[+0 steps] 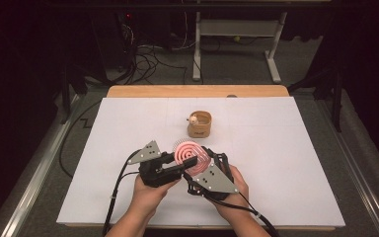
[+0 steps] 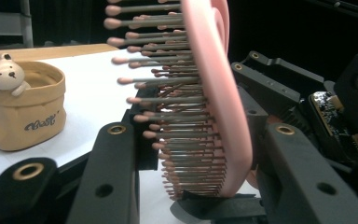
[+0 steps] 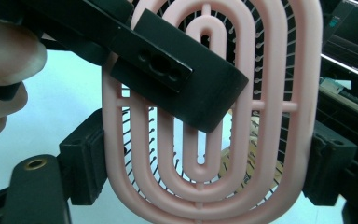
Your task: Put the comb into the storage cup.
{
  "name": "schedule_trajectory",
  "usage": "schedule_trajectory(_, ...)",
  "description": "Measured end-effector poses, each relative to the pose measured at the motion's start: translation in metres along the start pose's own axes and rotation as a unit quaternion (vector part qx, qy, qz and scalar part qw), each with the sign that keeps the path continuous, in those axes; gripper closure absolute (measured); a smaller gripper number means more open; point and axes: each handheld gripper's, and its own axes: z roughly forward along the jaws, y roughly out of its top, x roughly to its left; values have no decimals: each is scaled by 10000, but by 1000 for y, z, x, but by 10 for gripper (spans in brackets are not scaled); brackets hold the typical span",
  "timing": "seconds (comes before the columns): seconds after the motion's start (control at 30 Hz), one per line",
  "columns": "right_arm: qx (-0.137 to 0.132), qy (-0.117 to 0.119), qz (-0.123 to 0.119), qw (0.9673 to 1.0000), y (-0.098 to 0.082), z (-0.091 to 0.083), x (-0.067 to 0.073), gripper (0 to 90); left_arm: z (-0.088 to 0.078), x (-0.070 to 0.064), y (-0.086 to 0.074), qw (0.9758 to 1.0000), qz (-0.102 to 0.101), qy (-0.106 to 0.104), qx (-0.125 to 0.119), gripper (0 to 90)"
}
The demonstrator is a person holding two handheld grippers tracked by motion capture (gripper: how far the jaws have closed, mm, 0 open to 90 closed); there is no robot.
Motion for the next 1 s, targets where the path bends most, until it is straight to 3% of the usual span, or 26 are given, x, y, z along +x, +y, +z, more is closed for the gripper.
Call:
schedule_trajectory(0.4, -102, -52, -4, 9999, 4, -3, 0, 200, -3, -4, 4, 9999, 91, -25, -50, 627)
schedule_trajectory(0.63, -4, -44, 24, 10000, 2, 0, 1, 192, -1, -3, 3, 9999, 102, 55, 28, 629)
schedule_trajectory(0.83, 41, 38, 58, 10000, 1, 2, 1, 148, -3, -2, 3, 9999, 120, 69, 2, 629)
schedule_trajectory(0.93, 71, 182, 153, 9997, 1, 5, -2, 62, -5, -1, 4, 9999, 124, 82, -20, 629)
schedule_trajectory(0.97, 134, 274, 299, 9991, -1, 7, -4, 4, -6, -1, 5, 9999, 124, 95, -41, 629)
schedule_trajectory(1.0, 134, 274, 299, 9991, -1, 7, -4, 4, -7, -1, 5, 9999, 123, 100, -52, 629)
